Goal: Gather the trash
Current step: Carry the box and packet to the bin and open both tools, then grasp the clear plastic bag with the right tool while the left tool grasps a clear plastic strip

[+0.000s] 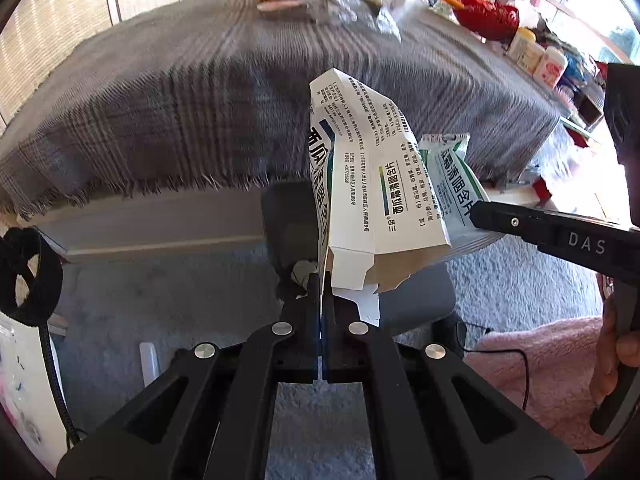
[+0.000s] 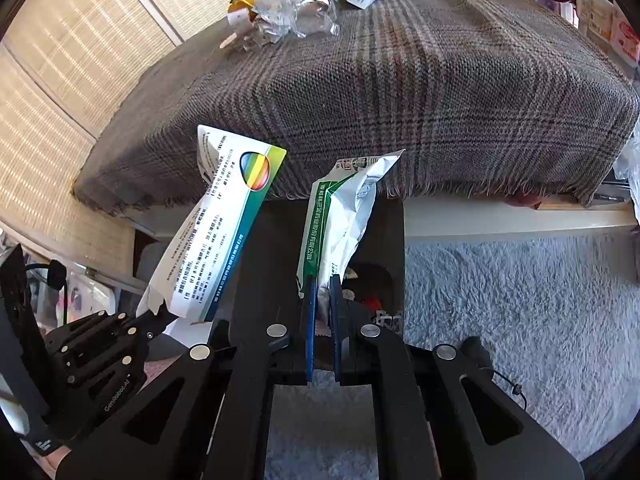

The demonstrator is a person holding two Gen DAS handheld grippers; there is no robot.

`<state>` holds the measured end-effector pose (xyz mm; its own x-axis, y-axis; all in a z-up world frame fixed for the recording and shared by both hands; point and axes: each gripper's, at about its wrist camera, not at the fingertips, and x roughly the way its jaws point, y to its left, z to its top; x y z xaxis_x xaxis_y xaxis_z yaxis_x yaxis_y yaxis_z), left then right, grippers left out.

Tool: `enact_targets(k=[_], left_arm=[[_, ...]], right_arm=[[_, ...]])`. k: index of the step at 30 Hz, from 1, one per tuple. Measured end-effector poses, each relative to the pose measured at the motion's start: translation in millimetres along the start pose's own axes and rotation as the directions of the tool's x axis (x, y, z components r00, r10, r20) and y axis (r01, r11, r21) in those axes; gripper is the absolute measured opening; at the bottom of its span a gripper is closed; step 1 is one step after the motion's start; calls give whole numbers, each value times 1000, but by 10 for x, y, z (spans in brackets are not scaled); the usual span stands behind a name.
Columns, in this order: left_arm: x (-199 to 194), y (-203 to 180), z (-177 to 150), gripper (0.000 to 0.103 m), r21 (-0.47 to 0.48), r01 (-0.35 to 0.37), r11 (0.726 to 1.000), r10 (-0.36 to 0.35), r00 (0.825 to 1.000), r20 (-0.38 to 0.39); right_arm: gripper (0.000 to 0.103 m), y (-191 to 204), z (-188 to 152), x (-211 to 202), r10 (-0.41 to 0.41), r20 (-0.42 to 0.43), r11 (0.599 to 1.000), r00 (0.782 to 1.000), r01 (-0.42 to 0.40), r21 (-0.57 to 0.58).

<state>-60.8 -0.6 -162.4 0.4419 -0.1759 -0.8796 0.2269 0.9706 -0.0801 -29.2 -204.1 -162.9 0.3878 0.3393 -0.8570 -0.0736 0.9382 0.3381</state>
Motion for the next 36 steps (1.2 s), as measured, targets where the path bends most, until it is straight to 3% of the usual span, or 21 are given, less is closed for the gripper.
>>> enact_targets(k=[7,15,24,25,26,27,28,34,36], left_arm=[[294,-25,-38,0,-3,16,1000,-16,996,-88],[460,19,-48,0,-29,32,999,-36,990,-135],[473,-3,-35,14,-39,30,999,-35,991,-133],[478,-11,-29,15,-42,29,999,-34,991,-130],[462,15,-26,17,-45,29,999,-35,991,-128],[451,19,-20,20,-49,30,998,-36,992,-125],[437,25,-14,21,-50,30,998,-36,992,-121],[313,44,74,35,-48,33,998,-38,994,-100],[237,48,128,46,-42,31,999,-35,996,-84]], right_arm=[[8,-38,-48,199,-1,-58,1000,998,3,28],[11,-83,-34,295,3,-93,999,996,2,54],[13,-82,-21,314,-9,-88,998,996,14,59],[16,-91,-17,309,-11,-84,998,996,16,62],[30,-99,-10,299,-13,-82,998,997,18,66],[53,-112,-8,287,-17,-75,997,997,23,69],[60,-110,-6,266,-24,-63,997,998,29,69],[63,-68,72,203,-19,-47,998,999,22,66],[67,-43,127,172,-9,-43,998,999,12,61]])
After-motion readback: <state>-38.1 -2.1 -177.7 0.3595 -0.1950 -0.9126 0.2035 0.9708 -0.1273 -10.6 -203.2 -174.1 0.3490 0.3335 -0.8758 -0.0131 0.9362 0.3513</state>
